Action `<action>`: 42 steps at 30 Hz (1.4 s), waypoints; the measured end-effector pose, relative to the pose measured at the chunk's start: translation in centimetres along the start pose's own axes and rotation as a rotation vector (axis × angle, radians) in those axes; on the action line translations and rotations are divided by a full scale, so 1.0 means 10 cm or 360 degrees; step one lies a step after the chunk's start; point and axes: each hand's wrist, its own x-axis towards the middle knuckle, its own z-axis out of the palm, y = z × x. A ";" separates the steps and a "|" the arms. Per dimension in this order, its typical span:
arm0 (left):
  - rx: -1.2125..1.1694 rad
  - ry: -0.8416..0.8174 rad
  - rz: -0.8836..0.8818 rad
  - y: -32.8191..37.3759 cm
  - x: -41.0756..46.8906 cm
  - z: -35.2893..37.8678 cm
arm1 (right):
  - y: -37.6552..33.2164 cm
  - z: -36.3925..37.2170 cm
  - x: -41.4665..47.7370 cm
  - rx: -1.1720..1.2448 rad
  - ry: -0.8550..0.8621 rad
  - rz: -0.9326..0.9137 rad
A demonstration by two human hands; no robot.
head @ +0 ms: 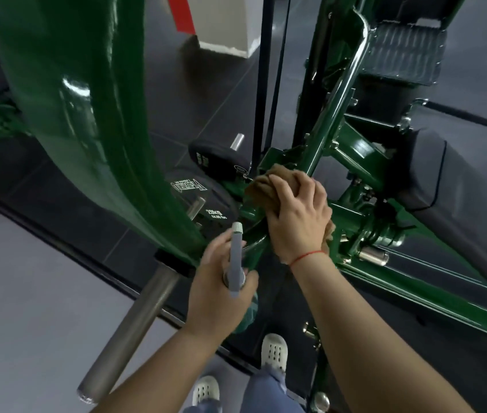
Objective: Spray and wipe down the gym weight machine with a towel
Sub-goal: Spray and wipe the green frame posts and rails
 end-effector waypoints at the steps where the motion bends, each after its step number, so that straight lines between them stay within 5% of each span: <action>1: -0.0037 0.0013 -0.0042 0.02 0.03 0.00 | -0.01 -0.02 0.13 -0.0035 -0.0021 0.0020; 11: -0.0077 -0.0099 -0.0251 -0.11 -0.12 -0.01 | 0.01 -0.11 0.23 0.0003 -0.0148 0.0008; 15: 0.0004 -0.0081 -0.0175 -0.15 -0.17 -0.06 | -0.04 -0.08 -0.19 0.0113 -0.0174 -0.0224; 25: -0.0006 -0.0064 -0.0056 -0.15 -0.19 -0.06 | 0.20 0.26 -0.91 0.0828 -0.0066 -0.0314; 32: -0.0010 -0.0190 0.0017 0.06 -0.04 -0.06 | 0.36 0.02 -0.37 0.1799 0.0377 0.0879; 36: -0.0046 -0.0230 -0.0061 0.18 0.05 -0.08 | 0.32 0.02 -0.07 0.2149 0.0039 0.1255; 42: -0.0045 -0.0288 -0.0193 0.33 0.20 -0.07 | 0.03 0.16 -0.40 0.2084 -0.0210 0.1561</action>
